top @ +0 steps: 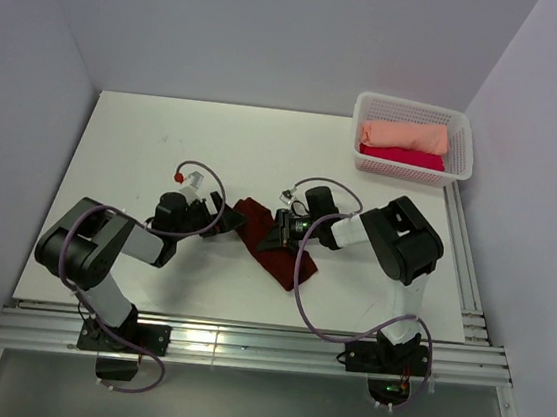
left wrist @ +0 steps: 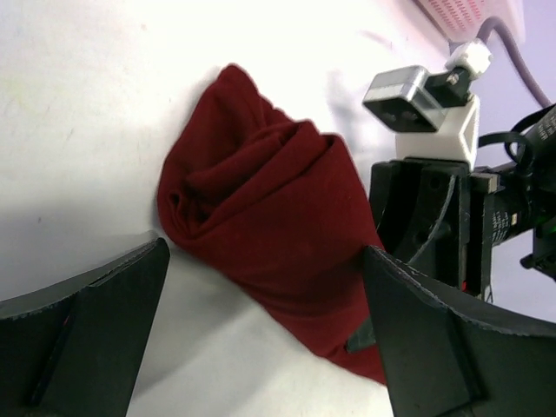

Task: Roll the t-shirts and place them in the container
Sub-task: Roll the tshirt

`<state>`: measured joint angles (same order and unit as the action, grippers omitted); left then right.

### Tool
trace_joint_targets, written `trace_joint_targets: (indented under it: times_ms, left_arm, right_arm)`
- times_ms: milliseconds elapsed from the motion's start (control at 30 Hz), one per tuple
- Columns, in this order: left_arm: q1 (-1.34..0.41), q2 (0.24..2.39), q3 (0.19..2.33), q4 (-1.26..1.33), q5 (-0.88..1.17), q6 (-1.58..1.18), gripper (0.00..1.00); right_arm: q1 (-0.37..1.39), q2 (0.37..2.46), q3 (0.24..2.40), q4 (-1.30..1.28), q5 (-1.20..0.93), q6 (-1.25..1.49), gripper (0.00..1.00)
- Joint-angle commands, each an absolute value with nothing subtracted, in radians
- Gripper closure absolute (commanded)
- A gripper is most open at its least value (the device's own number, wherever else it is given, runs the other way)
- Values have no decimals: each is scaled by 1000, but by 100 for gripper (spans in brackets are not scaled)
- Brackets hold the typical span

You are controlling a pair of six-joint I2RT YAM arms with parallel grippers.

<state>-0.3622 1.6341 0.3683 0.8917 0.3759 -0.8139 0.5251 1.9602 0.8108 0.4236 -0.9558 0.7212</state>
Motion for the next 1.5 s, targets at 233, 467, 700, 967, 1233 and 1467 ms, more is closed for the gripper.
trace_joint_targets:
  times_ms: [233, 467, 700, 967, 1233, 1467]
  left_arm:
    - [-371, 1801, 449, 1022, 357, -851, 0]
    - [-371, 1868, 505, 1014, 350, -853, 6]
    - [-371, 1920, 529, 1069, 362, -864, 52]
    - [-374, 1911, 534, 1066, 360, -861, 77]
    - [-410, 1885, 626, 839, 258, -802, 100]
    - [-429, 1871, 661, 723, 229, -758, 100]
  right_arm:
    - [520, 2010, 775, 388, -940, 736, 100]
    - [517, 2014, 769, 397, -950, 742, 100]
    - [518, 2006, 779, 357, -933, 718, 100]
    - [520, 1976, 775, 324, -907, 673, 90]
    - [545, 1809, 776, 164, -747, 551, 46]
    - [581, 1594, 741, 51, -494, 506, 43]
